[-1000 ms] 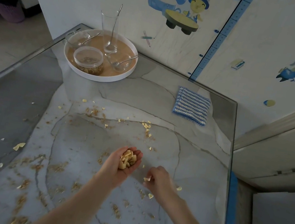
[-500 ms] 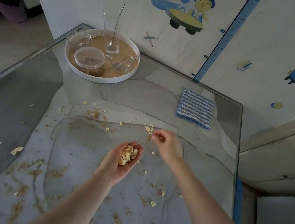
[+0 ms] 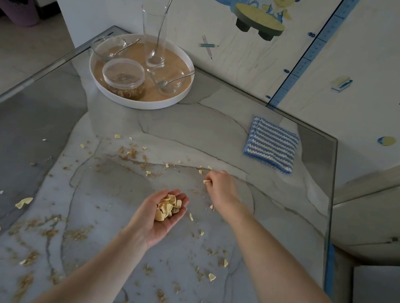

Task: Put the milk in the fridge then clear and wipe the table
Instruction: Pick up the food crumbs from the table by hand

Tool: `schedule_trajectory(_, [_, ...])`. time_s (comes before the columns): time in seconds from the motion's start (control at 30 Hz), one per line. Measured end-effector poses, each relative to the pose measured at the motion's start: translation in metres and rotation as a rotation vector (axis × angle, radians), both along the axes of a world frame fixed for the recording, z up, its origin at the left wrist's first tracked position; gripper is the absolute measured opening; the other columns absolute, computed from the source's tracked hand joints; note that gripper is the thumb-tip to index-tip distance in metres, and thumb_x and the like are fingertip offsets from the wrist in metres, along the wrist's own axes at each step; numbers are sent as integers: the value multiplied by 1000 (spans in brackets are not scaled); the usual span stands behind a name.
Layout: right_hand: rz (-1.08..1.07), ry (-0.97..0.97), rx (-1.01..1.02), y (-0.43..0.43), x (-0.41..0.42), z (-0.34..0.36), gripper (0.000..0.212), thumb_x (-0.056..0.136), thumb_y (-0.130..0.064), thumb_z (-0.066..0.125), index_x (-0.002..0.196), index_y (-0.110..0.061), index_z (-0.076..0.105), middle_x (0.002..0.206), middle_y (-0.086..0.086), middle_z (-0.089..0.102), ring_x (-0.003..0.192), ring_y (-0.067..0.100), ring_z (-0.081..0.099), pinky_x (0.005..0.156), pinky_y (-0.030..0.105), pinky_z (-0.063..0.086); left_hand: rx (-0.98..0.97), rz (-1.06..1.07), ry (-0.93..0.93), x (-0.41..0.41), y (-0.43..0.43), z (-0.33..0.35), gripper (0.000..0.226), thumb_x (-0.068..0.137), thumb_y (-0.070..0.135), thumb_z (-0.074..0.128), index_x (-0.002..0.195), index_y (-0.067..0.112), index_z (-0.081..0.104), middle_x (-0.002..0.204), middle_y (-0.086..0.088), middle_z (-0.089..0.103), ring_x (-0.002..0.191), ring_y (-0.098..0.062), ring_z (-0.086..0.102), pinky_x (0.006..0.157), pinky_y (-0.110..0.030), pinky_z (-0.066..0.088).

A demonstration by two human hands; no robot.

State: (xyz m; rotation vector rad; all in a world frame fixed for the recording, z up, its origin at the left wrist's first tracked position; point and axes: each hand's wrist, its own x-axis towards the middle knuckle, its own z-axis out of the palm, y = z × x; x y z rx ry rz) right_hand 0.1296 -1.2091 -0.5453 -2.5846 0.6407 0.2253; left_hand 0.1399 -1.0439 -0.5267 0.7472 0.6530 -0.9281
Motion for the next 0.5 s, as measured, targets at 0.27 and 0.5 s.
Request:
schedule_trajectory(0.27, [-133, -211, 463, 51, -54, 70, 22, 88, -13, 57, 106, -4, 65, 102, 9, 68, 88, 11, 59, 70, 11, 43, 1, -59, 2, -20, -8, 6, 23, 95, 16, 44, 93, -2, 58, 86, -17, 64, 81, -25, 64, 72, -37, 58])
schedule_trajectory(0.5, [-242, -297, 391, 53, -103, 72, 19, 87, -11, 58, 102, -6, 68, 102, 9, 69, 96, 19, 62, 83, 23, 46, -54, -97, 27, -39, -16, 16, 27, 94, 11, 40, 78, -2, 56, 58, -14, 67, 52, -20, 68, 50, -29, 57])
